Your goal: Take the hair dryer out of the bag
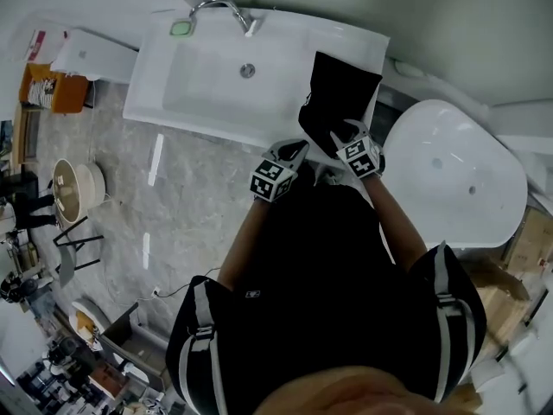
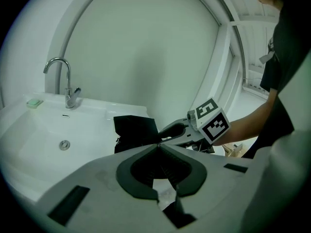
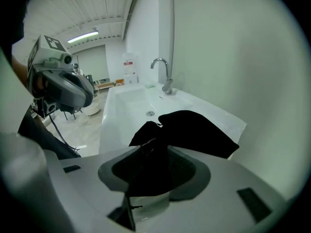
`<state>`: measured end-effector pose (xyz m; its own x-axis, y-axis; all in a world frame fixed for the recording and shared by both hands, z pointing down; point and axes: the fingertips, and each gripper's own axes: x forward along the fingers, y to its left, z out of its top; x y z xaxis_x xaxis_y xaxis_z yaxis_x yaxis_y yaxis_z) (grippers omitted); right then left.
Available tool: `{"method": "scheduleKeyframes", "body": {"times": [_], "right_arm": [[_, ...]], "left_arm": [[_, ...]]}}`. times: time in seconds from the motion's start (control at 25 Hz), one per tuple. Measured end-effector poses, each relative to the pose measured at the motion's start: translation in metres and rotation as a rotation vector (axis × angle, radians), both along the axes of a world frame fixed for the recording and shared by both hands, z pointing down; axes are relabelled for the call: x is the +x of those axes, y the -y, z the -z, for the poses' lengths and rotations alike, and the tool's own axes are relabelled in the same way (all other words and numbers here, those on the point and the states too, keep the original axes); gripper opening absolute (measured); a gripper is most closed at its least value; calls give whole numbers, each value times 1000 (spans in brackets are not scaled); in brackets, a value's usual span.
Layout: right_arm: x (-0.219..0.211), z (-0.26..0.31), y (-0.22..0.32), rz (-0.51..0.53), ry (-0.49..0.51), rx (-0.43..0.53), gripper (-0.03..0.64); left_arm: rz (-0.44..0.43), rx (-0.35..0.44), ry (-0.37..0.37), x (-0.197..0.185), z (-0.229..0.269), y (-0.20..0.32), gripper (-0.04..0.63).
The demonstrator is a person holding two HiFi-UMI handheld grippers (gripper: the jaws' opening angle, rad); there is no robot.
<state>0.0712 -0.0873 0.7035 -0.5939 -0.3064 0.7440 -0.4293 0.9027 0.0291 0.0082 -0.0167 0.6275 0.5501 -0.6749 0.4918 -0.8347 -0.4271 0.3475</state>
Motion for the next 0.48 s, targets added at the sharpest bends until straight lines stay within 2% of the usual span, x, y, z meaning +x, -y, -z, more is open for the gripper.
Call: {"method": "scheduleKeyframes", "body": {"times": [0.2,0.32,0.48], "right_arm": [[-1,-16,8,-65,-78,-26,209],[1,-13,11,-114,-65,-59,102],[4,0,19,-177,-22,-73,81]], "left_arm": [[-73,-16,-18,-6,-7,10,18],[-99,-17,-40,-9,-12,19,18],[-160,-24,-43,-12,-22,27,18]]}}
